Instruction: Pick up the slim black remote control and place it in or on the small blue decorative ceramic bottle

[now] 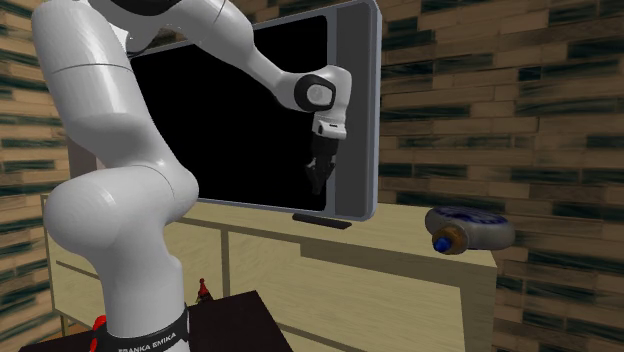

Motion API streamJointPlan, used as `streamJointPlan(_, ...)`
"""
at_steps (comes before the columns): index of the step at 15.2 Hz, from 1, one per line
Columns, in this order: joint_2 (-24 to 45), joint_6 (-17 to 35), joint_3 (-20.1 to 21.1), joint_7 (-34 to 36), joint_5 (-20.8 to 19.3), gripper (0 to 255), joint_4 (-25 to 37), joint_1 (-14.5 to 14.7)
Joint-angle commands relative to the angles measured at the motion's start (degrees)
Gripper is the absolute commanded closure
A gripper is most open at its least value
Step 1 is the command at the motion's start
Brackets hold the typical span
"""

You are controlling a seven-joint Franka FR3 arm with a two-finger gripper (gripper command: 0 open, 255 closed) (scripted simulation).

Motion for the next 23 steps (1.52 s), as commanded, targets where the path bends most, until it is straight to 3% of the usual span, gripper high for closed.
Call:
streamJointPlan(1, 0.01, 0.01, 0.00, 0.00, 0.00, 0, -0.01, 0.00)
streamJointPlan(5, -4.36, 15.79, 9.44, 10.49, -4.19, 0, -9.26, -0.87)
streamJointPlan(9, -2.75, 18.58, 11.97, 10.88, -4.45, 0, -10.26, -2.62)
streamJointPlan(13, -0.95, 22.40, 18.19, 10.57, -3.73, 0, -11.41, -7.91)
streamJointPlan(21, -13.11, 15.96, 28.50, -0.29, 11.60, 0, -9.92, -19.69)
streamJointPlan(22, -13.92, 15.91, 27.42, -0.58, 12.10, 255, -11.17, -18.19)
streamJointPlan(23, -14.07, 16.80, 28.53, 0.11, 12.82, 255, -11.79, -17.78)
